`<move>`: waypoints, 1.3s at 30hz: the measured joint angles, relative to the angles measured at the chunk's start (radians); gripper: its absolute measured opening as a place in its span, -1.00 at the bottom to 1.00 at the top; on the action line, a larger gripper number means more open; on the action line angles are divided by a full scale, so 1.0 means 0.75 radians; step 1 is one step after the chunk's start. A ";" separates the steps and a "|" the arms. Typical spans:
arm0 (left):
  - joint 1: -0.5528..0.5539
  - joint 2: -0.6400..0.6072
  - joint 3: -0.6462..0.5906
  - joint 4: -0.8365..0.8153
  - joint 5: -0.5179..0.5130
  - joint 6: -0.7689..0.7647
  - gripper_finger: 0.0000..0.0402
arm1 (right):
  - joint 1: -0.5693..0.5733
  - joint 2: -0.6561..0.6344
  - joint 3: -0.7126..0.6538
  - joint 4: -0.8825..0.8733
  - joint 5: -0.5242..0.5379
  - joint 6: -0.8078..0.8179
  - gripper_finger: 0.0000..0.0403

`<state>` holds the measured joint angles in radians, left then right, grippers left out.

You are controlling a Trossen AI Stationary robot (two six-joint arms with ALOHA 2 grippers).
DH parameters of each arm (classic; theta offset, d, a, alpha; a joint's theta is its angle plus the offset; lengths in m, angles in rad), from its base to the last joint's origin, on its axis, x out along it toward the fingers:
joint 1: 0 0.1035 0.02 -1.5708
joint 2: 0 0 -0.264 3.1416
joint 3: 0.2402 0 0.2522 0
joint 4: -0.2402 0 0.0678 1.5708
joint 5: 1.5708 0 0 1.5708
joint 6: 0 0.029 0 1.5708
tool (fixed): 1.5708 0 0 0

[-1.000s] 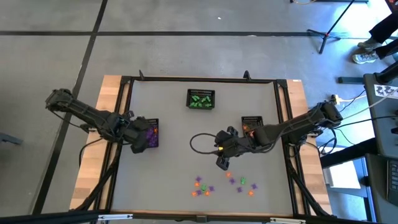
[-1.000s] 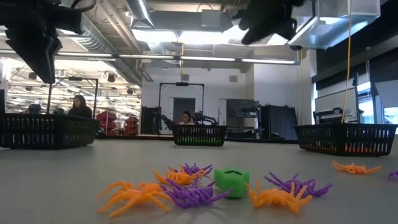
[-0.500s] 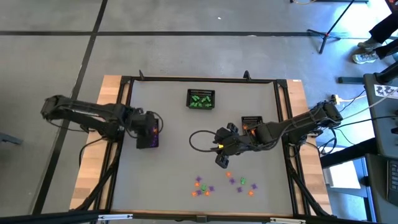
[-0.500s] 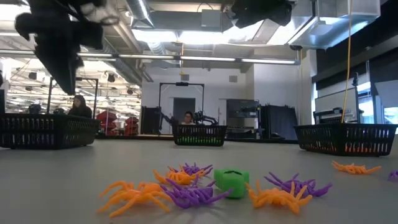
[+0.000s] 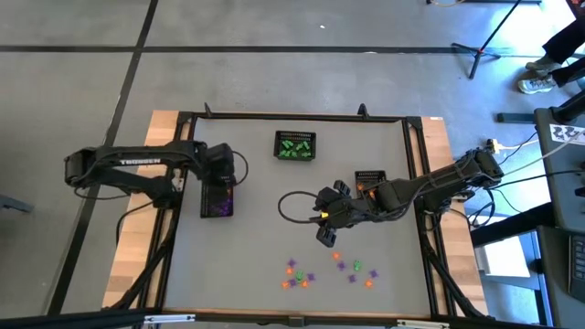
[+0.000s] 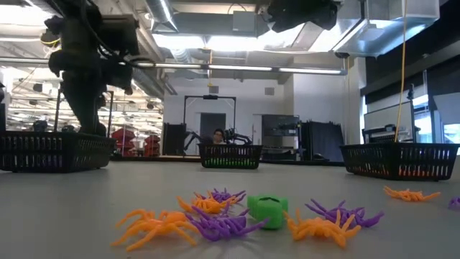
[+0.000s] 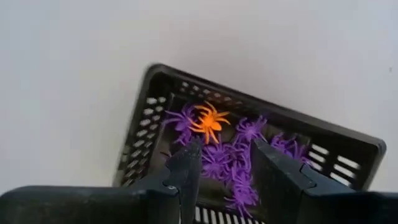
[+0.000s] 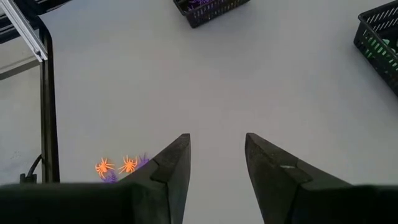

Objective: Sort Halloween decoration
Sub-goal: Put the orange spider toy from the left bin into the right bin

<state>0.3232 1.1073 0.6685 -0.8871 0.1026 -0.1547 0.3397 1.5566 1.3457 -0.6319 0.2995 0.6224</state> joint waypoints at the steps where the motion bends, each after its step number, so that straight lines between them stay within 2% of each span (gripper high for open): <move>1: -0.001 0.026 0.000 0.000 0.012 0.000 -0.36 | 0.000 0.000 0.000 0.000 0.004 0.000 -0.26; 8: -0.001 0.259 0.000 -0.001 -0.020 -0.021 -0.36 | 0.000 0.000 0.000 -0.012 0.008 -0.003 -0.26; 13: -0.001 0.352 0.000 0.054 -0.054 -0.024 -0.36 | 0.000 0.000 0.000 -0.038 0.008 -0.004 -0.26; 25: -0.007 0.357 0.000 0.190 -0.110 -0.068 -0.36 | 0.000 0.000 0.000 -0.070 0.056 -0.006 -0.26; 39: -0.100 0.362 0.046 0.124 -0.118 -0.067 -0.36 | 0.000 0.001 0.000 -0.072 0.080 -0.013 -0.26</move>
<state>0.2484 1.3792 0.7032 -0.7942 0.0138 -0.2050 0.3397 1.5570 1.3457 -0.6857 0.3592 0.6125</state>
